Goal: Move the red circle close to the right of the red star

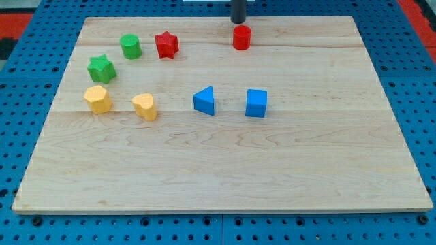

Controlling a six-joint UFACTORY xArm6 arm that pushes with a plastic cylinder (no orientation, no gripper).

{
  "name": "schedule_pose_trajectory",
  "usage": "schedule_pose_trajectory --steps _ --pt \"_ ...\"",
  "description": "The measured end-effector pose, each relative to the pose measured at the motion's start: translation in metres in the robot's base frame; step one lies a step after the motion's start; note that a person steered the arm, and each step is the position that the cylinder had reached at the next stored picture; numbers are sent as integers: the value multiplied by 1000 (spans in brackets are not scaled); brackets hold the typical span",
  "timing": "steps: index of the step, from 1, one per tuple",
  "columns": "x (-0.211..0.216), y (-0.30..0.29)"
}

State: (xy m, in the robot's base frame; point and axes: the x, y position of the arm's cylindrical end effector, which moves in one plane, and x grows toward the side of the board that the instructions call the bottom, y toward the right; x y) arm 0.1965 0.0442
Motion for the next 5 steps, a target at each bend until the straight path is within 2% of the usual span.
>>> schedule_pose_trajectory --steps 1,2,5 --pt "31 21" --pt "43 37" --pt "46 -7"
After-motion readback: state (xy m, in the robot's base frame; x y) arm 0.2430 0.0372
